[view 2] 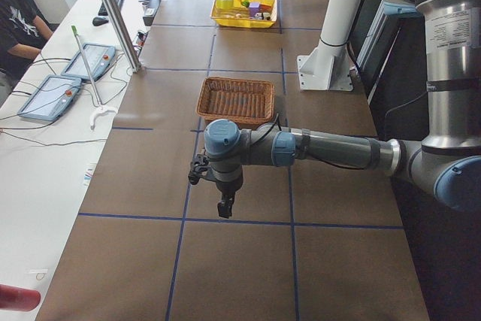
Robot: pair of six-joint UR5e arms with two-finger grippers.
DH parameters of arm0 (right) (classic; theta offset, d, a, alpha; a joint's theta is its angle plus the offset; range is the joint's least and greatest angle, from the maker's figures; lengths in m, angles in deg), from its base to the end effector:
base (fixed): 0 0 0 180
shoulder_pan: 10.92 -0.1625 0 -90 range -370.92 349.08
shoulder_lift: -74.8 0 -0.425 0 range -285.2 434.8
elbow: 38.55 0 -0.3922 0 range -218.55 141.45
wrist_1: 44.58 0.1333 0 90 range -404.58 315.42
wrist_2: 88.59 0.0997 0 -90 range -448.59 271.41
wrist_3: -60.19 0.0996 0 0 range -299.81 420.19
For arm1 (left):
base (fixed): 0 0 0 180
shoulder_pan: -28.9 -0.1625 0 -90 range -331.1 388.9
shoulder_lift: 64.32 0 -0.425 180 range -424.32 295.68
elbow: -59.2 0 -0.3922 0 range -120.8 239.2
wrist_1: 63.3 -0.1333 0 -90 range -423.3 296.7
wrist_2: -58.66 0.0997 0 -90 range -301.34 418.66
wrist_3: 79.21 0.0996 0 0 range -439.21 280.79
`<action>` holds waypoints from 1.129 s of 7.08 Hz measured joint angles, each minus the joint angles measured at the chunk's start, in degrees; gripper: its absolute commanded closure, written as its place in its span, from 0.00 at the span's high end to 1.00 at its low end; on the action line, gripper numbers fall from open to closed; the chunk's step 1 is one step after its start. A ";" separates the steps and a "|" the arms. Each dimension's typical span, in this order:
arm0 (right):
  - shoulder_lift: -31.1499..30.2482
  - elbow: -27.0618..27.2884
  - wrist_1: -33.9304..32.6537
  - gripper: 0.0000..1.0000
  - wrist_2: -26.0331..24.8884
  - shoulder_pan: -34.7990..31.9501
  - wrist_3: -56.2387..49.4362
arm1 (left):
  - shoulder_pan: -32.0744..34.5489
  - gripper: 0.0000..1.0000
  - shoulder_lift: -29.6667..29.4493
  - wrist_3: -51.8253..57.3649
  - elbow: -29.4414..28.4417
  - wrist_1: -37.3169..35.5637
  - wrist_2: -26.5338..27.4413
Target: Move tape to another basket
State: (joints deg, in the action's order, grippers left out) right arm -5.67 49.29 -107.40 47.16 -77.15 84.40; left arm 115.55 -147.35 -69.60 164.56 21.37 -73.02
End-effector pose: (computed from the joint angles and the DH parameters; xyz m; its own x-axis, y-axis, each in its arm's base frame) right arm -0.1774 -0.5566 0.5320 0.5692 -0.2865 0.7706 0.1080 0.9553 0.2753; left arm -0.0412 -0.4431 0.5961 0.7233 0.2444 -0.6458 -0.1817 0.9697 0.1635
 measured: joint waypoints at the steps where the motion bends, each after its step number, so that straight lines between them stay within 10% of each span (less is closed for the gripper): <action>1: 0.44 0.86 3.34 0.00 0.14 0.03 6.26 | -0.08 1.00 -2.31 0.03 -0.10 1.22 -0.01; 8: 0.67 0.99 43.13 0.00 -4.01 7.81 52.18 | -13.46 1.00 -3.78 -35.39 0.49 34.20 -4.13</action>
State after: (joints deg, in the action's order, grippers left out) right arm -4.99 50.28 -64.27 43.14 -69.34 136.58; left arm 102.09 -151.13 -104.99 165.05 55.57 -77.15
